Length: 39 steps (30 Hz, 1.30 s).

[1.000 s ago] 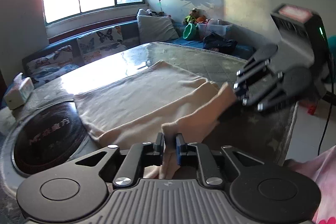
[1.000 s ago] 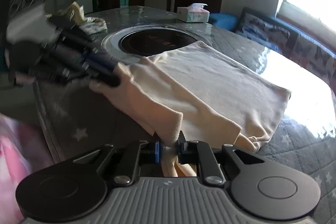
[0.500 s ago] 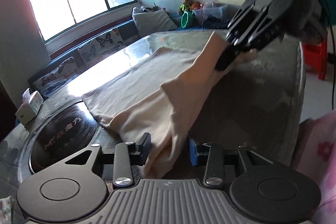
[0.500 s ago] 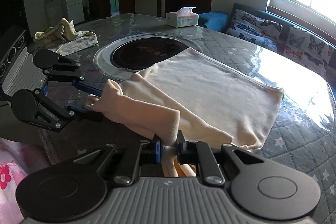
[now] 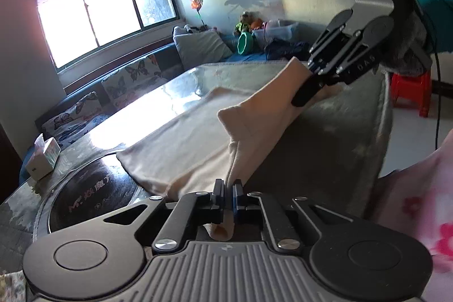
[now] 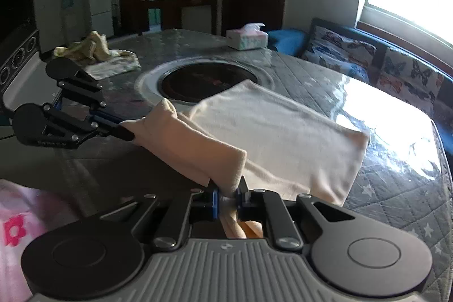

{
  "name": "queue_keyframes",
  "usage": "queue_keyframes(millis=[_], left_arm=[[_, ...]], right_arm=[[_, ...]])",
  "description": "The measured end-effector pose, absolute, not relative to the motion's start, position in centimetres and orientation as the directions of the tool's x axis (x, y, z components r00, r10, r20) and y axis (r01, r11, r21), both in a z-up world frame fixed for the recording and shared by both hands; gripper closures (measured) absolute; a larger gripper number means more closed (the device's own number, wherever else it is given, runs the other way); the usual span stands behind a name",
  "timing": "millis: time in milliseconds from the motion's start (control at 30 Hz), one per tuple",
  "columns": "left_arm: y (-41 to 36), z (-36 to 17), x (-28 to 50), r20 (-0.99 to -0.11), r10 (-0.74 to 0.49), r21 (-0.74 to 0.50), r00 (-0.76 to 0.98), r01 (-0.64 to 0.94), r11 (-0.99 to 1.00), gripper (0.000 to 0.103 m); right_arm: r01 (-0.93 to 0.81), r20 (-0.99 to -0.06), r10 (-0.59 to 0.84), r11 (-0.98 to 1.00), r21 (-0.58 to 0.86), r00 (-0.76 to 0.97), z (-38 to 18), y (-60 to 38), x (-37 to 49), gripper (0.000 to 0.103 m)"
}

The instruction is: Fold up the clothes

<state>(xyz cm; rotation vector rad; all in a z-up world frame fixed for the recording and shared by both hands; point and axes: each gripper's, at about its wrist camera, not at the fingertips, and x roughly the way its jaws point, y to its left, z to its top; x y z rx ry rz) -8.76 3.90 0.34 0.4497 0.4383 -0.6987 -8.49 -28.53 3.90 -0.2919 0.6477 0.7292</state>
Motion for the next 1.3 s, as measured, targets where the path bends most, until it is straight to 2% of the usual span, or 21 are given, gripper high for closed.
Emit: queue_keyframes(millis=[233, 400, 667, 867, 1100, 1167, 1300], left_arm=[[5.2, 4.6, -13.7, -0.497, -0.559, 0.173, 0.663, 0.707, 0.685, 0.097], [5.1, 6.2, -14.7, -0.492, -0.569, 0.178, 0.659, 0.716, 0.675, 0.097], [4.9, 5.7, -8.1, -0.502, -0.546, 0.163, 0.671, 0.694, 0.702, 0.097], [4.5, 3.3, -0.9, -0.552, -0.514, 0.132, 0.657, 0.677, 0.724, 0.097], [3.3, -1.5, 5.1, -0.621, -0.437, 0.111, 0.651, 0.624, 0.773, 0.096], [3.2, -2.4, 5.7, -0.628, -0.418, 0.107, 0.656, 0.605, 0.789, 0.093], [3.4, -2.5, 5.8, -0.625, -0.416, 0.097, 0.661, 0.595, 0.798, 0.093]], right_arm=[[-0.749, -0.645, 0.563, 0.662, -0.021, 0.516, 7.4, -29.4, -13.9, 0.093], [-0.764, -0.659, 0.557, 0.644, -0.042, 0.505, 9.3, -29.4, -15.8, 0.094], [-0.769, -0.661, 0.546, 0.636, -0.073, 0.515, 10.3, -28.5, -10.4, 0.094], [-0.761, -0.695, 0.521, 0.646, -0.058, 0.495, 8.6, -27.8, -3.8, 0.094], [-0.701, -0.732, 0.470, 0.713, -0.015, 0.493, 2.7, -27.0, 3.3, 0.092], [-0.676, -0.732, 0.463, 0.737, 0.004, 0.501, 0.9, -27.2, 4.2, 0.082], [-0.624, -0.701, 0.469, 0.780, 0.044, 0.537, -0.4, -28.3, 4.1, 0.074]])
